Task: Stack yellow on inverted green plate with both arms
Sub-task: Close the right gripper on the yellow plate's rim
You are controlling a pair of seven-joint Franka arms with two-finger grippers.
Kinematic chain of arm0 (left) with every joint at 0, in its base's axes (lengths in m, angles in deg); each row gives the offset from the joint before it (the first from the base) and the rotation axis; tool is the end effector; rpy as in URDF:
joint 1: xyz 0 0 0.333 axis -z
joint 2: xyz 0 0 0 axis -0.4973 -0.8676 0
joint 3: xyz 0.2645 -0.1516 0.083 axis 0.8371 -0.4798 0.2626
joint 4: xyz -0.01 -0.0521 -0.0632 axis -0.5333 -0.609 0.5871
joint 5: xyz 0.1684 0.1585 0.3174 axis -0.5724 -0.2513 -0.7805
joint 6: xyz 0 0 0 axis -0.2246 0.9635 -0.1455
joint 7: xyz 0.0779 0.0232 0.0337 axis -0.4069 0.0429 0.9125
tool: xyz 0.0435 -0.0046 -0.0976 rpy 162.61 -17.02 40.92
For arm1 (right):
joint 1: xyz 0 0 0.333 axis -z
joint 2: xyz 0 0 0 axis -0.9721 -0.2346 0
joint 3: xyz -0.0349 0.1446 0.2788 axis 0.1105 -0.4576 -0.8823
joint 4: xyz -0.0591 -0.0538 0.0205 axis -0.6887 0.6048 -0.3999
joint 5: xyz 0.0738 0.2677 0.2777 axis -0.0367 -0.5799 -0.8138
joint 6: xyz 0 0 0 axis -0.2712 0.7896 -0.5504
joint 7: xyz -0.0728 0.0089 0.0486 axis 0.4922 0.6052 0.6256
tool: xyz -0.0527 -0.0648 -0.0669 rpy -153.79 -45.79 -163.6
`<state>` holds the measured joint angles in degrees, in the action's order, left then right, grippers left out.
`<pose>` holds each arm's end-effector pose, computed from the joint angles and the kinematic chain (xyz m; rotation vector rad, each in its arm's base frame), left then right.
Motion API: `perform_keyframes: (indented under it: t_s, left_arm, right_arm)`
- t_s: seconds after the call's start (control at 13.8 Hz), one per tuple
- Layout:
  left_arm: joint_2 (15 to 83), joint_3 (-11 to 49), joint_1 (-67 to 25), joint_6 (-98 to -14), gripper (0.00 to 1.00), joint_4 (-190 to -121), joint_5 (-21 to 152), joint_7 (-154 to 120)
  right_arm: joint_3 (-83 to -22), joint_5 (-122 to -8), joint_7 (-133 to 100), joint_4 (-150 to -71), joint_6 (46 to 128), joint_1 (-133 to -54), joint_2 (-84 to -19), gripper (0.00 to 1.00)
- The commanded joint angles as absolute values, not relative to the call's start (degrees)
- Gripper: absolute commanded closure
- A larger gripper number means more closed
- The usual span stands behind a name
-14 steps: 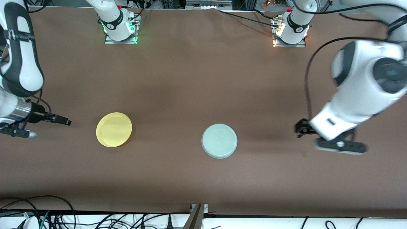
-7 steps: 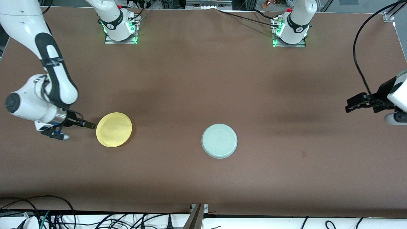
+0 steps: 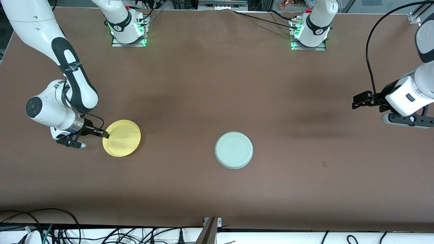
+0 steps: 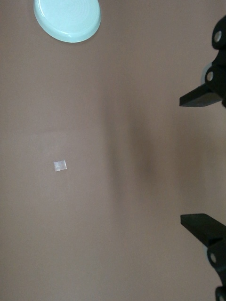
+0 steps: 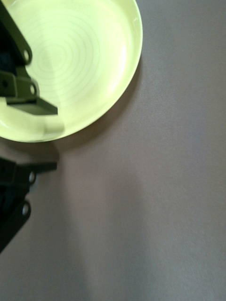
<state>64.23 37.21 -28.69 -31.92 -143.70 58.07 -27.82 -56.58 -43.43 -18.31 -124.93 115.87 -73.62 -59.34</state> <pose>0.6070 -0.0175 0.5376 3.1025 -0.1509 -0.1609 0.6102 -0.0490 0.1883 -2.9769 0.3542 -0.0147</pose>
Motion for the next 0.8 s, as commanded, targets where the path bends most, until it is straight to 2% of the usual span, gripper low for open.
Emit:
perform_keyframes:
  t_s: [0.0,0.29,0.44,0.73]
  left_arm:
    - [66.86,35.72,-29.82,-33.30,0.00,-145.87,54.81,-27.18]
    - [67.30,35.46,-30.69,-33.21,0.00,-145.52,54.79,-24.21]
    - [67.83,34.85,-30.96,-32.95,0.00,-145.60,54.97,-21.30]
    - [68.01,33.52,-31.58,-32.86,0.00,-145.61,54.53,-21.38]
  right_arm:
    - [-57.01,-44.87,-17.67,-125.48,116.97,-73.35,-59.29,1.00]
    - [-57.10,-45.13,-17.14,-124.08,112.69,-73.35,-58.15,1.00]
    - [-57.80,-45.13,-17.32,-121.19,104.54,-73.35,-55.87,1.00]
    - [-64.37,-44.96,-25.12,-112.40,91.95,-73.53,-54.98,1.00]
